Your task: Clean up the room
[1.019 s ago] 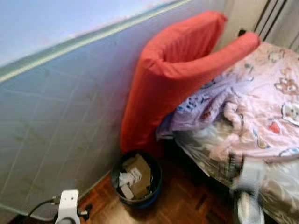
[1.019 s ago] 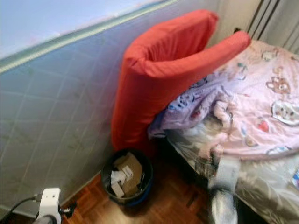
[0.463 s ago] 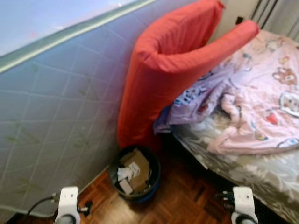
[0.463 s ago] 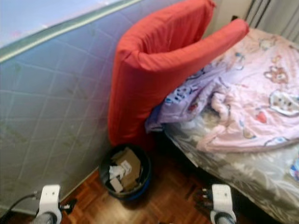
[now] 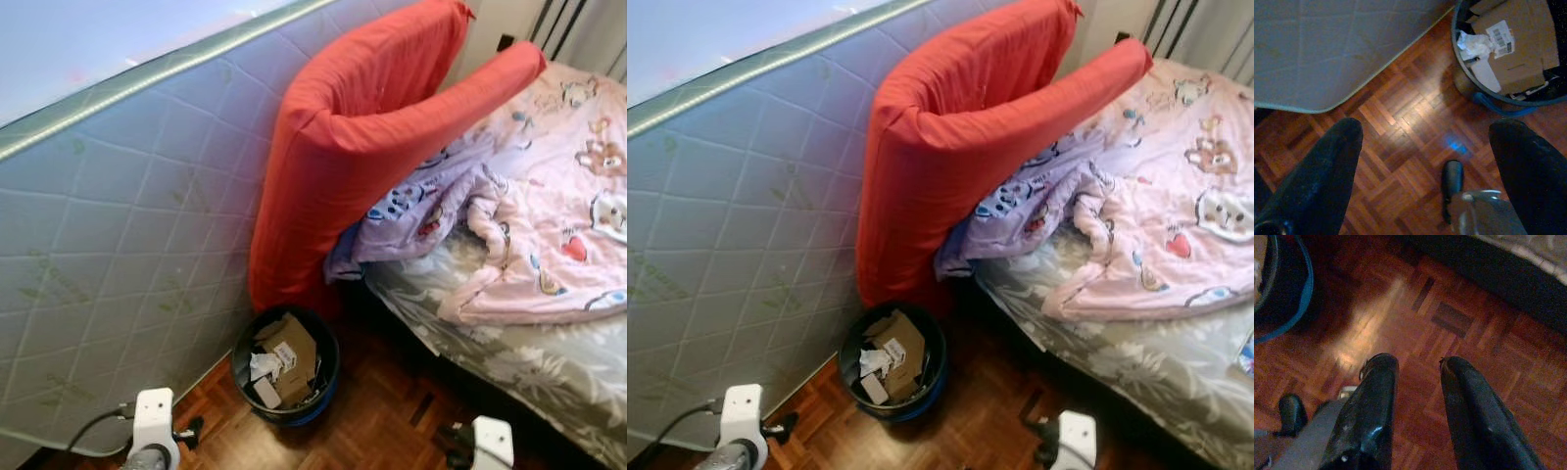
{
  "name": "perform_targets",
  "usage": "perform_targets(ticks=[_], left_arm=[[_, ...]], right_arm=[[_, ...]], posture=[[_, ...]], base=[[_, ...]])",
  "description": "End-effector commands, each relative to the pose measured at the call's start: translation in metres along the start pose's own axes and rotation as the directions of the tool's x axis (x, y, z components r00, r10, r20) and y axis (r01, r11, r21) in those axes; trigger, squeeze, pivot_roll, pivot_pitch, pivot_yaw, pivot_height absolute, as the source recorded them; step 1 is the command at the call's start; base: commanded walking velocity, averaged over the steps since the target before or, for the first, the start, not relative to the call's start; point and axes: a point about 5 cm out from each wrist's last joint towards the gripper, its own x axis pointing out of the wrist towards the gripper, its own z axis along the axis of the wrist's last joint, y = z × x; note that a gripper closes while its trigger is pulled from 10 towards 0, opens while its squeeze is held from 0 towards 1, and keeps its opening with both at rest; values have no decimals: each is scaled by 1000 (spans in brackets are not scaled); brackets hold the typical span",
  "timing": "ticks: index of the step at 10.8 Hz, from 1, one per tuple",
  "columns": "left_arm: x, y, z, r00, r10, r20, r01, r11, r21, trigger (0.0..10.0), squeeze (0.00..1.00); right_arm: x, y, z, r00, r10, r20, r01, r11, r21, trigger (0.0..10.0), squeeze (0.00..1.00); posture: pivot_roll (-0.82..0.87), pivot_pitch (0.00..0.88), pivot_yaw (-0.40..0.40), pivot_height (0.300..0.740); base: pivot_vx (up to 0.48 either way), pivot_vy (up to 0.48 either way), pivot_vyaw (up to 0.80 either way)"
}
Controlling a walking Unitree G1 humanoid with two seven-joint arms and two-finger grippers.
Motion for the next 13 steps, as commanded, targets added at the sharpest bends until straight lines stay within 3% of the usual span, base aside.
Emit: perform_targets(ticks=[1, 4, 7, 8, 11, 13], left_arm=[[-2, 0, -8, 999, 19, -36, -20, 999, -28, 10000, 0], [-4, 2, -17, 997, 32, -68, -35, 999, -32, 10000, 0], [-4, 2, -16, 998, 24, -60, -25, 1000, -19, 10000, 0], [-4, 3, -17, 998, 26, -64, -26, 1000, -6, 10000, 0], [-6, 3, -21, 996, 25, -80, -24, 1000, 8, 10000, 0], [-6, 2, -21, 996, 20, -82, -19, 1000, 14, 10000, 0]], right_arm=[[0, -1, -2, 1000, 3, -6, -3, 1000, 9, 10000, 0], [0, -7, 6, 1000, -3, 16, 2, 998, 57, 10000, 0], [-1, -6, -4, 1000, -20, -15, 21, 997, 75, 10000, 0], [-1, -6, -4, 999, -45, -16, 46, 992, 117, 10000, 0], [-1, -8, -5, 998, -61, -27, 63, 995, 79, 10000, 0], [-1, -6, -6, 997, -69, -20, 71, 991, 110, 10000, 0]], posture=[[192, 93, -31, 740], [175, 90, -34, 740], [172, 103, -29, 740], [164, 109, -30, 740], [160, 102, -22, 740], [161, 87, -25, 740]], base=[[0, 0, 0], [0, 0, 0], [0, 0, 0], [0, -266, 0], [0, -365, 0], [0, -362, 0]])
